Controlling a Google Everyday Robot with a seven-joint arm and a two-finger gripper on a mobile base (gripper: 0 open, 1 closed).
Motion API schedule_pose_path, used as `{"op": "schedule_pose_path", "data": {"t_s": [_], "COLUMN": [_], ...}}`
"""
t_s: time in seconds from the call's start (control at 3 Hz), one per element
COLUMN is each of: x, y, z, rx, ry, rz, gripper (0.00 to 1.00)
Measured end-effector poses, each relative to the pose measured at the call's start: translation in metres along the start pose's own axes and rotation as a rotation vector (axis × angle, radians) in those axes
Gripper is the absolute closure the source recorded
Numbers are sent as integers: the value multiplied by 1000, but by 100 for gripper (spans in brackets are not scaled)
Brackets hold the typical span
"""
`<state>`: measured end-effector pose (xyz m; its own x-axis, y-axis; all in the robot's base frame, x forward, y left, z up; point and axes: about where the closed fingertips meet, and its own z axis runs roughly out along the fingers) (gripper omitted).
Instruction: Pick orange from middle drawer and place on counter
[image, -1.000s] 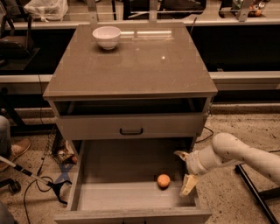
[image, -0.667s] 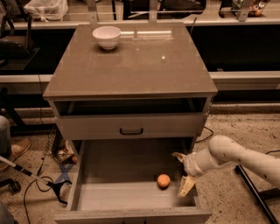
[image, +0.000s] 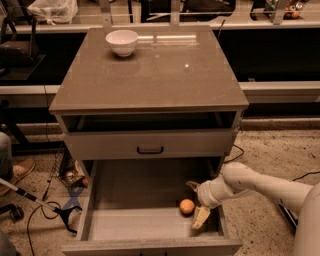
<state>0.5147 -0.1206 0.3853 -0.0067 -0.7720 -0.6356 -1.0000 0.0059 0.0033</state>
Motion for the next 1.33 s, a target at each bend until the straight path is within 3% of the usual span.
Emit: {"op": "schedule_pose_path", "data": {"t_s": [0.67,1.33], "x": [0,2], "y": [-2,1], "z": [9,16], "rx": [-2,-6], "ry": [22,39], "rz": [-3,-7], "gripper": [0,41]}}
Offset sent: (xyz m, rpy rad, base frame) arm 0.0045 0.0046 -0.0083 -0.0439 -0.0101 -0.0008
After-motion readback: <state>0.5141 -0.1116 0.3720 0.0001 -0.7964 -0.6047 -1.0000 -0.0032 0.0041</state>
